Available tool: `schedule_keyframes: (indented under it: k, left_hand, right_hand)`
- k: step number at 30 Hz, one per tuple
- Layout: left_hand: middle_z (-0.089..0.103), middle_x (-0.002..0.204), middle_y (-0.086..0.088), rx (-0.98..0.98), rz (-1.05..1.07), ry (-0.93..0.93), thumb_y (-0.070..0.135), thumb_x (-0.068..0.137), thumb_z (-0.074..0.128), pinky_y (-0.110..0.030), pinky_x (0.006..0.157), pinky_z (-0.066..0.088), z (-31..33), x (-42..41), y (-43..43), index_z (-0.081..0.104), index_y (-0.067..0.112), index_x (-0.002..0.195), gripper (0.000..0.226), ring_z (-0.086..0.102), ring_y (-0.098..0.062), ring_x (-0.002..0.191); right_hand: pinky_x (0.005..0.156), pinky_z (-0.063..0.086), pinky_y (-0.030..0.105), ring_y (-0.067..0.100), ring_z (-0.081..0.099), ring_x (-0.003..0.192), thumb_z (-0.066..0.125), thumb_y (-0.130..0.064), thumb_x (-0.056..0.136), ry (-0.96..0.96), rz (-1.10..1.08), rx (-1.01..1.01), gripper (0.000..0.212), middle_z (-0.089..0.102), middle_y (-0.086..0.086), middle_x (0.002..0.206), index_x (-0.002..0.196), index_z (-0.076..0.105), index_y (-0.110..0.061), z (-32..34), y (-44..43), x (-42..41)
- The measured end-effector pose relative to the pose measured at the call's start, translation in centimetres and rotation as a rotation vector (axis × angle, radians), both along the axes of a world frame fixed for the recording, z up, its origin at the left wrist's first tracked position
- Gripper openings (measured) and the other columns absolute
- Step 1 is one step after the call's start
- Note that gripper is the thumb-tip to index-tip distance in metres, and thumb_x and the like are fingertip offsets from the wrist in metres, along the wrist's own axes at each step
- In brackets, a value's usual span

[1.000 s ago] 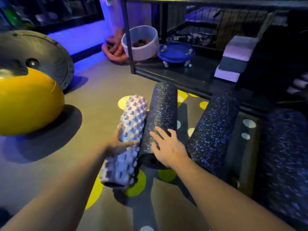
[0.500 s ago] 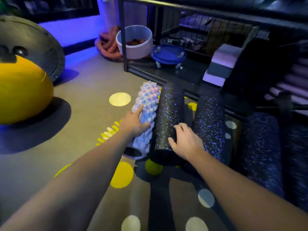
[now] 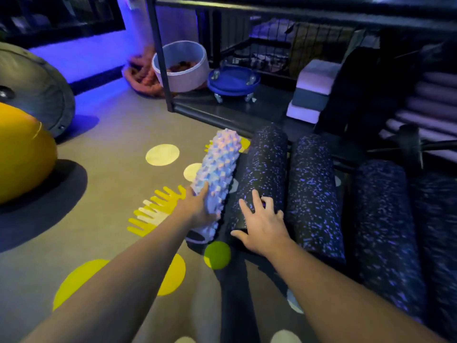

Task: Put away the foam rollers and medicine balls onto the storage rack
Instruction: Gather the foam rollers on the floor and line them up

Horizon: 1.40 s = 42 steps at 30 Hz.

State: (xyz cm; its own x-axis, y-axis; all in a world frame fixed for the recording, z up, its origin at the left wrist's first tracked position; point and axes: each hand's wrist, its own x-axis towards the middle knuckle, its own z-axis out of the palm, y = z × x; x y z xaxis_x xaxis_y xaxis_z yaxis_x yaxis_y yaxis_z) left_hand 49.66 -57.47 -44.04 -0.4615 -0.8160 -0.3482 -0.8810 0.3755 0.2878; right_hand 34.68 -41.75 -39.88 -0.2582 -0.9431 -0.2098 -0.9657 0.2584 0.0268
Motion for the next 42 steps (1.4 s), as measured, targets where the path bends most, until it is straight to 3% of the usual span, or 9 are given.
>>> schedule_keyframes:
  k: [4,6,11,13,18,25,31,37,42]
  left_hand:
    - [-0.003,0.165,-0.028,-0.082,-0.151,-0.022,0.046,0.096,0.062,-0.052,0.123,0.015,0.7,-0.6,1.4,-0.002,0.023,0.164,0.095,0.000,-0.041,0.156]
    - [-0.005,0.166,-0.028,-0.073,-0.227,-0.050,0.044,0.098,0.061,-0.048,0.124,0.011,1.0,0.0,1.4,0.002,0.023,0.164,0.091,-0.006,-0.040,0.156]
    - [0.012,0.167,-0.023,-0.014,-0.195,-0.049,0.048,0.096,0.061,-0.038,0.116,0.032,4.4,2.1,2.1,0.004,0.034,0.163,0.089,0.029,-0.035,0.151]
    - [0.030,0.163,-0.018,-0.025,-0.185,-0.072,0.047,0.100,0.055,-0.041,0.115,0.034,6.4,4.3,2.6,0.007,0.033,0.163,0.080,0.033,-0.035,0.149]
    - [0.041,0.158,-0.016,-0.035,-0.173,-0.221,0.035,0.106,0.049,-0.039,0.112,0.036,12.4,17.1,5.8,0.012,0.028,0.164,0.069,0.040,-0.036,0.143]
    - [0.063,0.135,-0.012,-0.128,0.478,-0.248,0.037,0.099,0.061,-0.034,0.100,0.044,19.2,44.8,13.8,0.032,0.023,0.158,0.067,0.061,-0.033,0.121]
    - [0.054,0.142,-0.027,-0.243,1.167,-0.291,0.062,0.088,0.067,-0.045,0.107,0.042,15.5,64.0,24.5,0.040,0.004,0.151,0.089,0.052,-0.041,0.132]
    - [0.049,0.145,-0.028,-0.122,1.229,-0.161,0.088,0.071,0.058,-0.046,0.114,0.039,8.5,69.7,23.2,0.039,0.011,0.151,0.112,0.047,-0.043,0.135]
    - [0.032,0.161,-0.012,0.021,1.061,0.136,0.076,0.077,0.067,-0.033,0.121,0.026,2.5,68.6,19.9,0.024,0.024,0.161,0.108,0.033,-0.026,0.149]
  right_hand:
    - [0.106,0.044,0.053,0.041,0.018,0.141,0.044,-0.069,0.095,-0.005,-0.047,-0.018,0.086,-0.001,0.011,0.167,0.161,0.010,-0.026,0.0,0.9,0.0]
    - [0.107,0.044,0.051,0.041,0.017,0.142,0.045,-0.068,0.096,-0.034,-0.076,-0.002,0.085,0.000,0.010,0.168,0.161,0.010,-0.026,0.4,1.1,0.2]
    - [0.109,0.031,0.059,0.038,0.016,0.145,0.048,-0.064,0.096,-0.011,-0.056,0.000,0.076,0.007,0.013,0.166,0.154,0.028,-0.020,1.9,0.5,2.6]
    - [0.112,0.024,0.060,0.038,0.015,0.147,0.045,-0.057,0.100,0.007,0.046,-0.039,0.067,0.008,0.013,0.166,0.152,0.032,-0.018,2.0,-0.2,4.6]
    - [0.116,0.025,0.051,0.037,0.019,0.148,0.046,-0.048,0.101,-0.072,0.275,-0.127,0.055,0.012,0.015,0.166,0.147,0.040,-0.017,2.8,-3.6,12.2]
    - [0.116,0.029,0.050,0.038,0.025,0.146,0.047,-0.048,0.101,-0.276,0.610,-0.081,0.060,0.018,0.015,0.165,0.152,0.037,-0.018,5.2,-4.7,30.3]
    - [0.120,0.027,0.042,0.034,0.027,0.147,0.049,-0.049,0.101,-0.408,0.815,-0.029,0.068,0.021,0.012,0.165,0.156,0.028,-0.016,4.5,-1.6,41.3]
    - [0.123,0.020,0.039,0.030,0.021,0.152,0.053,-0.051,0.098,-0.494,0.788,0.104,0.080,0.017,0.011,0.167,0.160,0.018,-0.014,-0.2,-2.1,48.3]
    - [0.121,0.024,0.040,0.033,0.024,0.151,0.066,-0.052,0.091,-0.536,0.729,0.182,0.099,0.016,0.016,0.166,0.161,0.007,-0.012,-2.4,-3.9,55.2]
